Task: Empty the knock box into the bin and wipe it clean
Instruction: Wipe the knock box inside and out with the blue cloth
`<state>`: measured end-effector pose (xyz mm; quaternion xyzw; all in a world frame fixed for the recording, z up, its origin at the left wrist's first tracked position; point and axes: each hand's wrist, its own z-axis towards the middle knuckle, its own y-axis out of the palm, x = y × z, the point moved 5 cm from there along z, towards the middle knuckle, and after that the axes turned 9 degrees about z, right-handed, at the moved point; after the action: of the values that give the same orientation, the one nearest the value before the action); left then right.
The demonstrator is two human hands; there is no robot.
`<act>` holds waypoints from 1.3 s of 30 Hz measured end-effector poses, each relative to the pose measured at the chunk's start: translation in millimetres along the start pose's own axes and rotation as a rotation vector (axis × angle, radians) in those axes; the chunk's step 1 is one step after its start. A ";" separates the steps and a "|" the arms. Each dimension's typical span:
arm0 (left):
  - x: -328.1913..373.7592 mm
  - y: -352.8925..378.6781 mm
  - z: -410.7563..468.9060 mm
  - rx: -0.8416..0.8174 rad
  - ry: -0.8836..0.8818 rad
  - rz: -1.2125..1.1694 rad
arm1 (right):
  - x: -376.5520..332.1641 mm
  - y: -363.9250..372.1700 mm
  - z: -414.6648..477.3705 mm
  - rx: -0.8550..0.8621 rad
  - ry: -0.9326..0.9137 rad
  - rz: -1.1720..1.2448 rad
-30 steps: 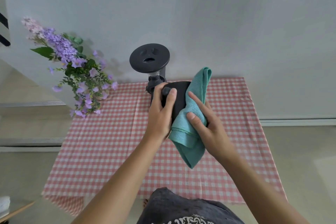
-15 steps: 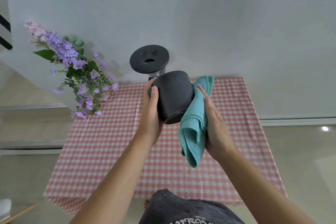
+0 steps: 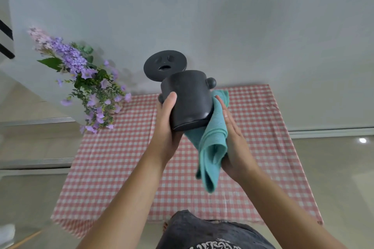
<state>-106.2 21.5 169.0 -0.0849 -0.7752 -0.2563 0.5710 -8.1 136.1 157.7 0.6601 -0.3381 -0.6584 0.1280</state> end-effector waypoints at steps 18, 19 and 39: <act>6.0 -3.7 2.5 -0.063 0.000 0.241 | -31.3 1.7 8.4 -0.033 -0.205 -0.211; 7.4 -4.5 3.5 -0.036 0.015 0.325 | -31.5 1.3 7.1 -0.033 -0.223 -0.242; 10.4 3.5 6.7 -0.014 0.037 0.328 | -32.7 -0.5 5.4 -0.023 -0.306 -0.261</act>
<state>-113.8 26.1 178.2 -0.2097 -0.7385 -0.1664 0.6189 -10.0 158.0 182.5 0.5892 -0.2577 -0.7658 -0.0040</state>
